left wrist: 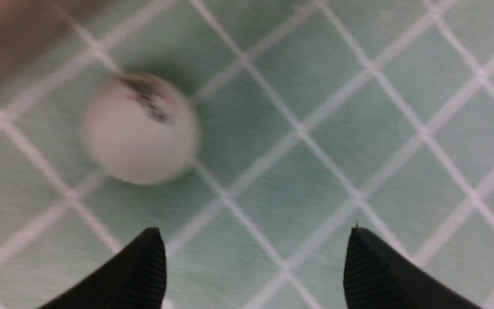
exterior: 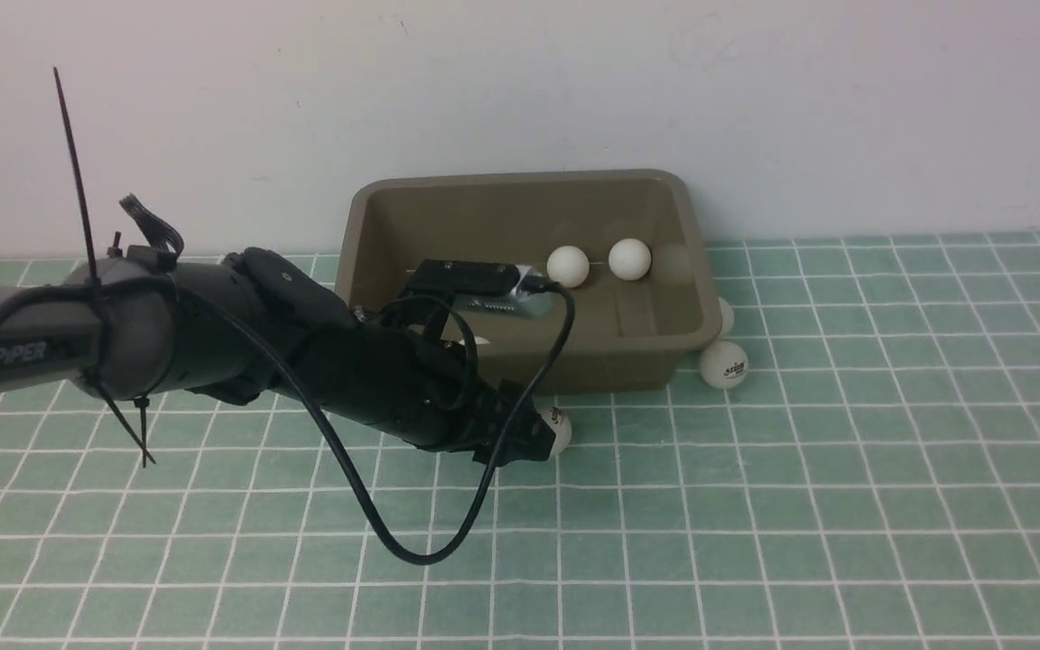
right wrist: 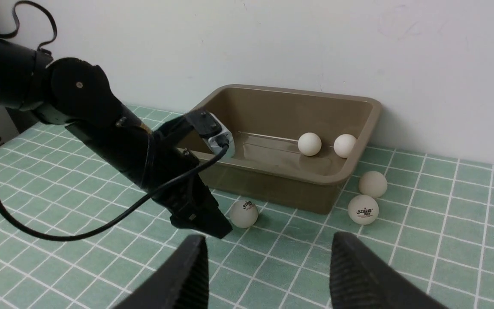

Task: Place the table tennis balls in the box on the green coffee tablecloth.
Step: 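Reach for and grasp a ping pong ball on the table beside the basket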

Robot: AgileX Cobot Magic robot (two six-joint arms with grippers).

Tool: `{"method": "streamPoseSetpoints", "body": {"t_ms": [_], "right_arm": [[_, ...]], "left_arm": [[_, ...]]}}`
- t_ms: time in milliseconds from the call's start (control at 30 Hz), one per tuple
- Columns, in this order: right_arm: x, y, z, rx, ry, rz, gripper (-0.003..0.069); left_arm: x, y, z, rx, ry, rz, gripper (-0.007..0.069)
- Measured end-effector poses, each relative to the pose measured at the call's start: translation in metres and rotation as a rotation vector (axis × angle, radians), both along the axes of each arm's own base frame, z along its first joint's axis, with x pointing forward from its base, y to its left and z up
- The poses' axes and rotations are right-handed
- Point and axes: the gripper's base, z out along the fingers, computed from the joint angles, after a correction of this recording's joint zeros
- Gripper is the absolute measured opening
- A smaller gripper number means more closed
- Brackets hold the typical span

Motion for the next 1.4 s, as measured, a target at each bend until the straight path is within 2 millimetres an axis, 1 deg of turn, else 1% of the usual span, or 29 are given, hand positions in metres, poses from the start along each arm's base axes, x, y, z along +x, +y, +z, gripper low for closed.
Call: {"method": "streamPoseSetpoints", "body": {"t_ms": [67, 267, 467, 1067, 1400], "right_arm": [[0.0, 0.0, 0.0, -0.007, 0.0, -0.004, 0.0356], [0.0, -0.001, 0.0, -0.009, 0.0, -0.005, 0.0356], [0.0, -0.001, 0.0, -0.008, -0.003, -0.006, 0.0356], [0.001, -0.001, 0.001, -0.005, -0.016, -0.016, 0.0356], [0.001, -0.001, 0.001, -0.004, -0.019, -0.018, 0.0356]], "left_arm": [[0.007, 0.002, 0.002, 0.025, -0.064, 0.026, 0.05], [0.015, 0.003, 0.006, 0.014, -0.15, 0.074, 0.05], [0.017, 0.003, 0.003, 0.016, -0.161, 0.085, 0.05], [0.025, 0.0, -0.024, 0.039, -0.17, 0.114, 0.05], [0.025, -0.008, -0.026, 0.029, -0.204, 0.116, 0.05]]}}
